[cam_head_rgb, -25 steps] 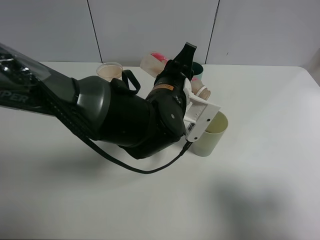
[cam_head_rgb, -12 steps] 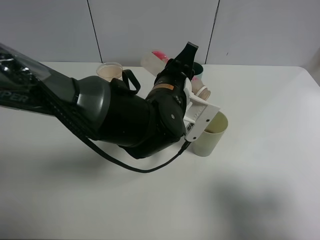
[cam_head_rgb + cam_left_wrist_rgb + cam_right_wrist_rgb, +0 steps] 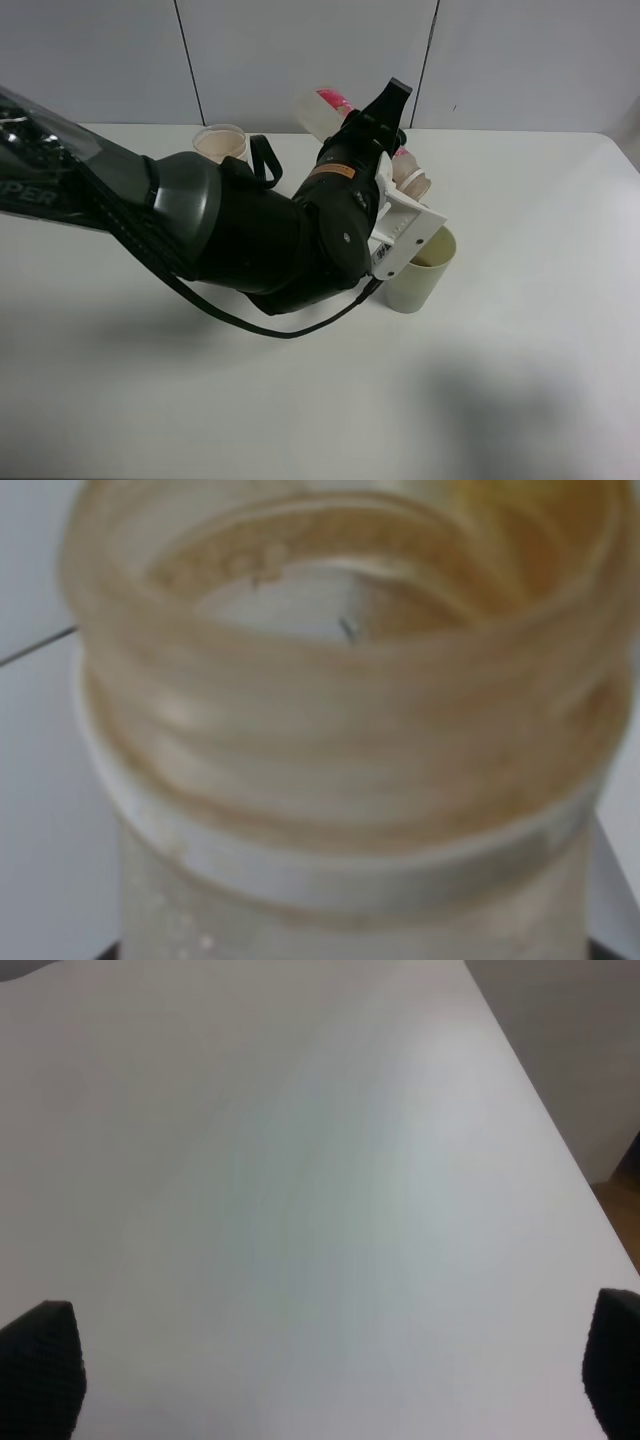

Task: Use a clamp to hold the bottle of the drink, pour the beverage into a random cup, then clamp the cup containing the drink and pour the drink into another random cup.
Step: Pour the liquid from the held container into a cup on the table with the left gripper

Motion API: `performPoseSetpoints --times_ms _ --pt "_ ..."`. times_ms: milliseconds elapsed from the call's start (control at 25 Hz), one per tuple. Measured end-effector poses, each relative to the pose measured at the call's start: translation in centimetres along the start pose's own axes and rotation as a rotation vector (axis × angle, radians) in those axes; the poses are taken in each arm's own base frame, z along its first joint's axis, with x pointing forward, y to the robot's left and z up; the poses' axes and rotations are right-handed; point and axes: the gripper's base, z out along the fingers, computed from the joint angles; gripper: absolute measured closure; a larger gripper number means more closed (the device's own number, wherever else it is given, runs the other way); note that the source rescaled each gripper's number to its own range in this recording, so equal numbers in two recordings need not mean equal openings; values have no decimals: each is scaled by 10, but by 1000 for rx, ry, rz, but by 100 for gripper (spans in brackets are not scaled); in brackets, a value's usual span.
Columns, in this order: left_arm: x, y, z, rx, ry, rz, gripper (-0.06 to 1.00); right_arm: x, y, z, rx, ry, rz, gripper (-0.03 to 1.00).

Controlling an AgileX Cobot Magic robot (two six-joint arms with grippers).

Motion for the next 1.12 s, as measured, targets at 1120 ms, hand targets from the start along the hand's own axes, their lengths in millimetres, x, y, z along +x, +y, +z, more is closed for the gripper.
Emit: performPoseSetpoints --times_ms 1120 --pt "-4 14 -1 -153 -34 94 93 0 0 0 1 0 0 -3"
